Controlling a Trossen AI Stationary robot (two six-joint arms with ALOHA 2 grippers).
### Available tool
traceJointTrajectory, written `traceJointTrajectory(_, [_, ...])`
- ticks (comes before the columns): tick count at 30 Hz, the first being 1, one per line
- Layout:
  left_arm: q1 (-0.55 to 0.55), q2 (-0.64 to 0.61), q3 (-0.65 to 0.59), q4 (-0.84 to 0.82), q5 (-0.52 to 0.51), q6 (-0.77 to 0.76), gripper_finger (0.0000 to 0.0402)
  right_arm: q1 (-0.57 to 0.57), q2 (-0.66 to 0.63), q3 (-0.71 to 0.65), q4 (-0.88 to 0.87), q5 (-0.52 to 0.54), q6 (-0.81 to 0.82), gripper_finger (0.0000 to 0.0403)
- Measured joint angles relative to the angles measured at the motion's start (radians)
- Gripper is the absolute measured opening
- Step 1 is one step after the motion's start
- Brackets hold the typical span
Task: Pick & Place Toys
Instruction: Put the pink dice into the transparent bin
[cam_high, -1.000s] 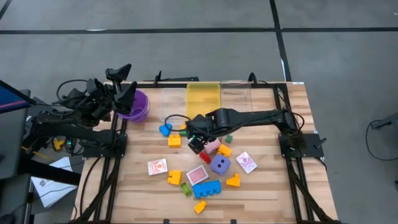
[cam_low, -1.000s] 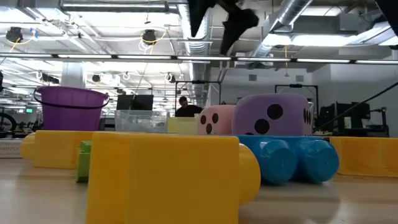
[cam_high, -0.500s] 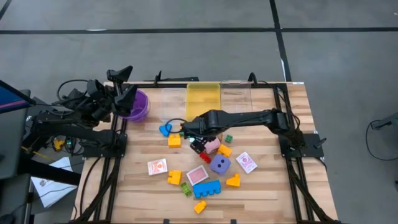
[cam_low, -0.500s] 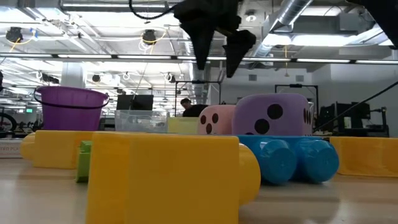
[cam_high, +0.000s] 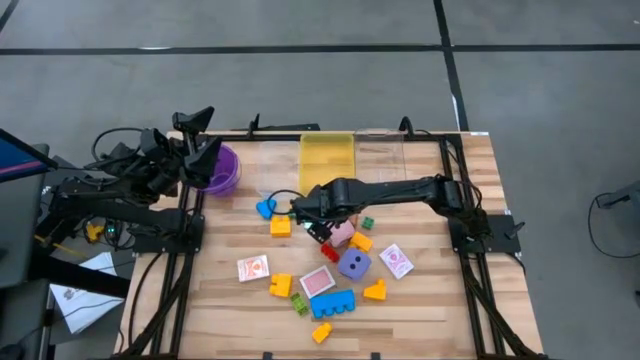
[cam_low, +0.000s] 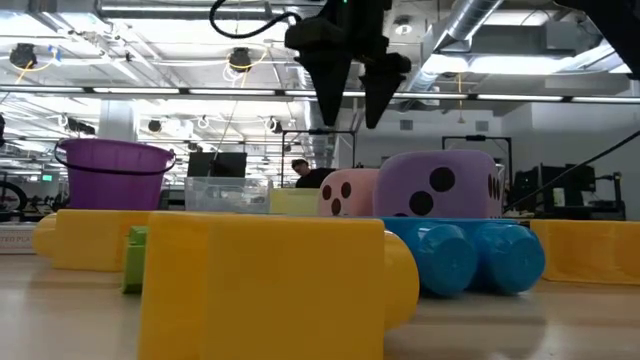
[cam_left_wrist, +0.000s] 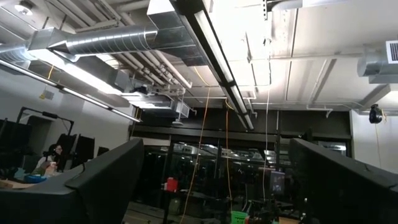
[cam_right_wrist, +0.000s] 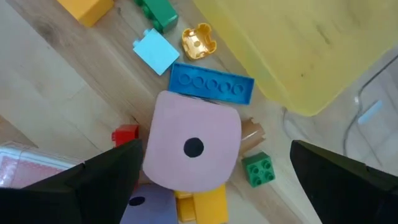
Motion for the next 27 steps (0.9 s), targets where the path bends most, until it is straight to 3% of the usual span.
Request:
traceJointTrajectory(6, [0.0, 0.0, 0.0, -0.003, -0.001, 0.0, 0.0398, 0.001, 0.001, -0.109, 0.051, -0.006, -0.012, 0.04])
traceJointTrajectory(16, [0.0, 0.0, 0.0, -0.015, -0.002, 0.0, 0.0398, -0.01, -0.007, -0.143, 0.146, -0.011, -0.063, 0.04])
traceJointTrajectory(27, [0.0, 0.002, 0.0, -0.018, -0.002, -0.001, 0.0398, -0.017, -0.011, -0.234, 0.22, -0.092, -0.064, 0.04])
